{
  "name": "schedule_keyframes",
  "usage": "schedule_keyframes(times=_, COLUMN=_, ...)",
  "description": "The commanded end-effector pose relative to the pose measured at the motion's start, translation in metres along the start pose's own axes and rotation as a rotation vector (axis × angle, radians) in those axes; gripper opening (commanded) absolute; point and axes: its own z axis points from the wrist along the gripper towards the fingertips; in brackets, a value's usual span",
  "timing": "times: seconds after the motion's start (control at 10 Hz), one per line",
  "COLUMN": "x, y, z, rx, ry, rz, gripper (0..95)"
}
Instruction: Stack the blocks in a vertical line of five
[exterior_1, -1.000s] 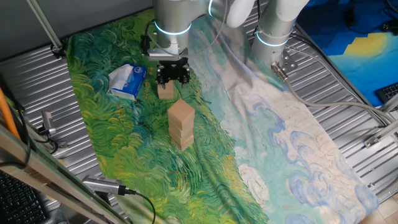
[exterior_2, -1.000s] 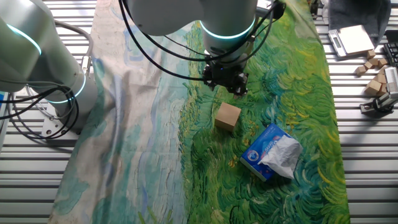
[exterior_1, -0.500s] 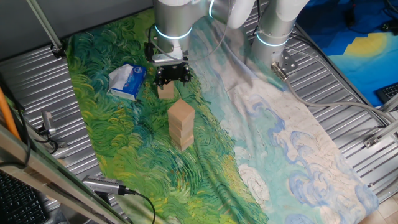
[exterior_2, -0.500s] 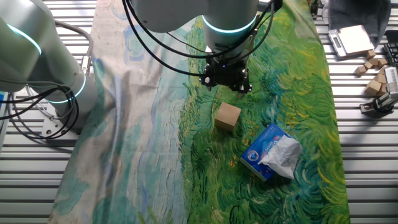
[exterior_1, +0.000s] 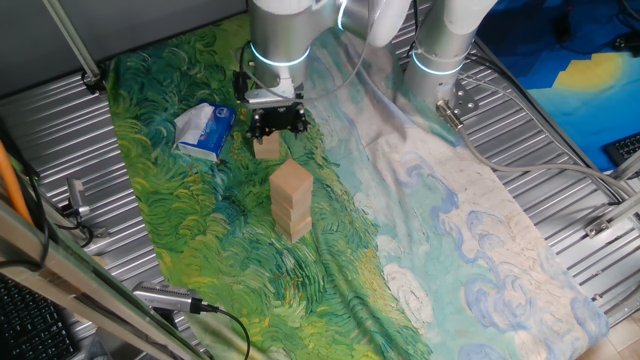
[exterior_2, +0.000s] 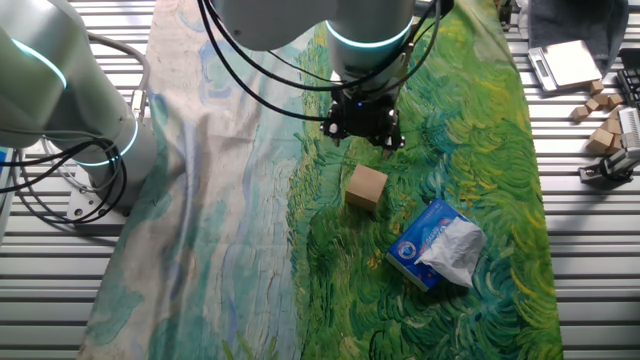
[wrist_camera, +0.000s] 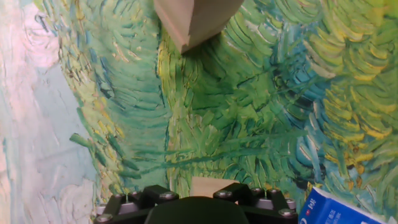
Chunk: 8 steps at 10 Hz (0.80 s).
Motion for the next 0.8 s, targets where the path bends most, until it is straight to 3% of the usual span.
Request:
schedule_keyframes(times=0.1, x=0.018, y=-0.007, z=0.007, rx=0.003, ry=-0.011, rz=-0.012, gripper=76.0)
schedule_keyframes(times=0.3, x=0.03, y=-0.011, z=0.013, rx=0.007, ry=-0.012, rz=-0.006, gripper=76.0)
schedule_keyframes(times=0.8, x=0.042, y=-0.014, z=0.034, rx=0.017, ry=-0.032, rz=0.011, gripper=76.0)
